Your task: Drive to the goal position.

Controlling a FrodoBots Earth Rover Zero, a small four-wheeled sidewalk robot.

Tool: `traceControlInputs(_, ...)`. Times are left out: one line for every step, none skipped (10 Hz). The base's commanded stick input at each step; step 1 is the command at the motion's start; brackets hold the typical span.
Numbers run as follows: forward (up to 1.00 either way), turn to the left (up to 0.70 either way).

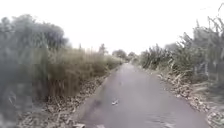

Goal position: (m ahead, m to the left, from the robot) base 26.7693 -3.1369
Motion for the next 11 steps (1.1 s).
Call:
traceControlInputs(0.85,0.0)
traceControlInputs(0.85,0.0)
traceControlInputs(0.85,0.0)
traceControlInputs(0.85,0.0)
traceControlInputs(0.85,0.0)
traceControlInputs(0.85,0.0)
traceControlInputs(0.85,0.0)
traceControlInputs(0.85,0.0)
traceControlInputs(0.85,0.0)
traceControlInputs(0.85,-0.34)
traceControlInputs(0.85,-0.34)
